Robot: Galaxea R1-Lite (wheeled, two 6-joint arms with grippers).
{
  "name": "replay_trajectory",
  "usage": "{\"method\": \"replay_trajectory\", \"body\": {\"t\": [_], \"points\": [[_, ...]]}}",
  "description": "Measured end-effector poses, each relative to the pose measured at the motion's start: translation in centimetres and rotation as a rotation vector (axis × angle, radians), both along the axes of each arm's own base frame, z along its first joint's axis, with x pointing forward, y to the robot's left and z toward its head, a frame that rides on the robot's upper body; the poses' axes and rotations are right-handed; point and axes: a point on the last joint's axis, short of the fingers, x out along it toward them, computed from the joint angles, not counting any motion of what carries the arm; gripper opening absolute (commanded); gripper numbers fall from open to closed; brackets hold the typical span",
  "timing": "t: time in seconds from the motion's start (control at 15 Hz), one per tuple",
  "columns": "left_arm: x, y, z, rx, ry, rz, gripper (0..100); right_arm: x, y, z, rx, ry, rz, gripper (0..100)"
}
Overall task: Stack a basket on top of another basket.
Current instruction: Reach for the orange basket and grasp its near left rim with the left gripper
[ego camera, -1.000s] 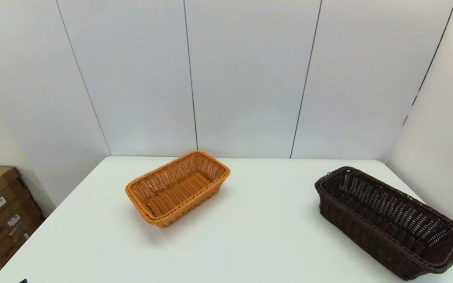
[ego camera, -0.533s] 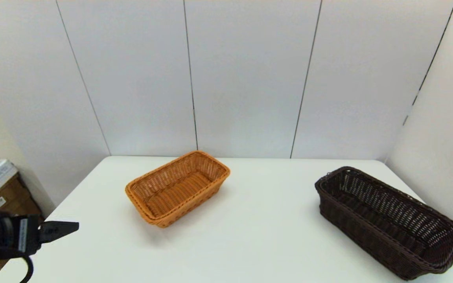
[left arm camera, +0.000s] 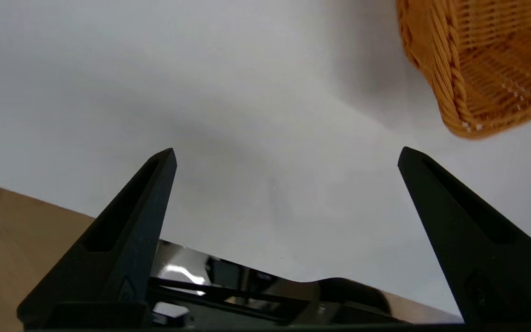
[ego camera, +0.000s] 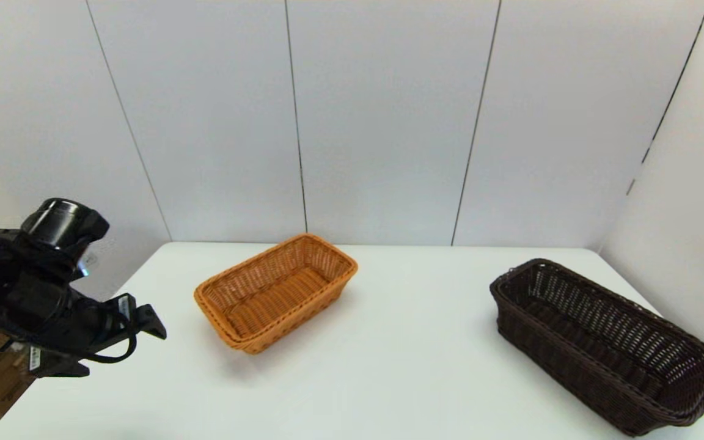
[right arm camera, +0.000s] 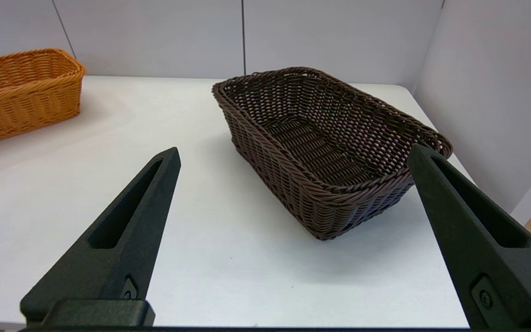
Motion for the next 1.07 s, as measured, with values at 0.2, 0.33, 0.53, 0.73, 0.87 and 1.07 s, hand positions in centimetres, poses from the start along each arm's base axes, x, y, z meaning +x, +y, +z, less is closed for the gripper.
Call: {"method": "replay_trajectory", "body": {"t": [0.2,0.33,0.53,0.73,0.87,1.07], "points": [[2.0,-1.1,-0.4,-0.032,0.072,0.068,100,0.0,0.0,0.0,0.000,0.000,0.000,100],[3.1,-2.4,-0.6,-0.050,0.095,0.091,100,0.0,0.0,0.0,0.000,0.000,0.000,100],[4.7,-4.5,-0.8,-0.083,0.105,0.119,100,0.0,0.0,0.0,0.000,0.000,-0.001,100],[6.4,-5.4,-1.1,-0.132,0.105,0.140,100,0.0,0.0,0.0,0.000,0.000,0.000,100],[7.7,-5.7,-1.8,-0.140,0.117,0.162,100,0.0,0.0,0.0,0.000,0.000,-0.001,100],[9.3,-6.1,-3.5,-0.143,0.148,0.198,100,0.0,0.0,0.0,0.000,0.000,0.000,100]]}}
